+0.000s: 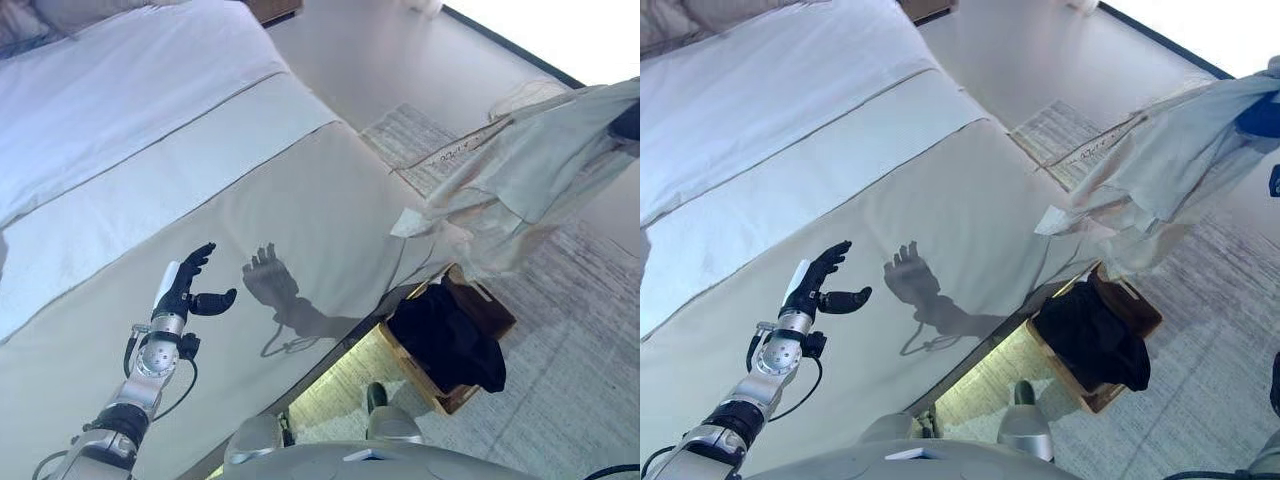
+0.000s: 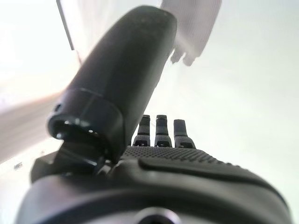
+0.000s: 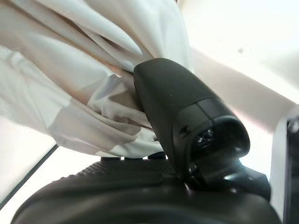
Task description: Pick up the clothes from the bed and place them into the basket
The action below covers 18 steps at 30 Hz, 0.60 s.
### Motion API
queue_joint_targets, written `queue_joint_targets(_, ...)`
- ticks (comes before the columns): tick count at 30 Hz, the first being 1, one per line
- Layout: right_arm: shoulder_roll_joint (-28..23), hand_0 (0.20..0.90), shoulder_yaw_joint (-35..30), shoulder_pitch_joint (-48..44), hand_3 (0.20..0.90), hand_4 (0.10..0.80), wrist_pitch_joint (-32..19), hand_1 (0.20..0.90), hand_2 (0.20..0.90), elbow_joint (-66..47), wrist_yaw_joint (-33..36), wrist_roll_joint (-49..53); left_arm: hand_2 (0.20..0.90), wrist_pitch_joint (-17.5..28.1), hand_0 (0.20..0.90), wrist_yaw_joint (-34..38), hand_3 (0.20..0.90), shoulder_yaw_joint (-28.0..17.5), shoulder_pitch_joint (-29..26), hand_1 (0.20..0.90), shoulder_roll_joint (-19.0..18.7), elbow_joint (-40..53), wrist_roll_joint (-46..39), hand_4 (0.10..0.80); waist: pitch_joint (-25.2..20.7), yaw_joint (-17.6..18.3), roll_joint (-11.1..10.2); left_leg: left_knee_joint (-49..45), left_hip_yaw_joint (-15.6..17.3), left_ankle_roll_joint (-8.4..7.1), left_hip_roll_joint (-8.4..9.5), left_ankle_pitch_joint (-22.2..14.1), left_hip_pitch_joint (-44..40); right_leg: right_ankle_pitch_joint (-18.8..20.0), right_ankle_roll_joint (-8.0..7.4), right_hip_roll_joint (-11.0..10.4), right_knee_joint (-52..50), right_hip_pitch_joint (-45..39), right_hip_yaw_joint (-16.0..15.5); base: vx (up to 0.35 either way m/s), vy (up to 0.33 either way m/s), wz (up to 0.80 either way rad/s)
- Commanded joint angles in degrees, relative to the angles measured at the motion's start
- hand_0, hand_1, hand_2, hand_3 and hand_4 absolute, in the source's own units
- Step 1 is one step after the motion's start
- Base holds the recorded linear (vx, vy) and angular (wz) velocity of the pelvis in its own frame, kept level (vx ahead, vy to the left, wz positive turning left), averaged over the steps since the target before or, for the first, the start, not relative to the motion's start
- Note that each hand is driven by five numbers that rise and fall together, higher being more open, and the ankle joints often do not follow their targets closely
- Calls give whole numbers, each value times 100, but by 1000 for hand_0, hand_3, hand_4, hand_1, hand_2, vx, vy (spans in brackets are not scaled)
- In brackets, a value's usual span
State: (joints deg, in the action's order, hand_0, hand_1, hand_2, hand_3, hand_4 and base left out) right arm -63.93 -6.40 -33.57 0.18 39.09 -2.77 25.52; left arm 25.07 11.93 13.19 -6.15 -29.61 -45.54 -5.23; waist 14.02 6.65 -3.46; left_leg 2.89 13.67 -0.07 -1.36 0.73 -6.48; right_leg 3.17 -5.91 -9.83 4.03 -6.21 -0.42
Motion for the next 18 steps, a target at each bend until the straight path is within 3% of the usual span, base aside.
queue_joint_targets(1, -707, 300, -434, 235, 200, 100, -800, 300, 300, -557, 304, 336, 900, 544, 900, 114, 900, -140, -272, 900, -10, -37, 109, 800, -1092, 138, -44, -480, -296, -227, -378, -717, -16, -224, -138, 300, -659, 715, 149, -18, 3, -28)
queue_joint_targets(9, -464, 300, -764, 919, 200, 100, -682, 300, 300, -554, -28, 253, 900, 538, 900, 34, 900, -91, -368, 900, 56, -176, 74, 800, -1101, 332, -31, -466, -211, -235, -399, -752, -72, -228, -110, 424, -648, 769, 335, -13, -8, -18)
queue_joint_targets(18, -83, 300, -620, 1068, 200, 100, -545, 300, 300, -262, -193, 149, 900, 482, 900, 31, 900, -30, -435, 900, 133, -180, 143, 800, -1020, 384, 16, -463, -118, -263, -418, -754, -87, -169, -108, 444, -605, 845, 308, -36, -26, -7)
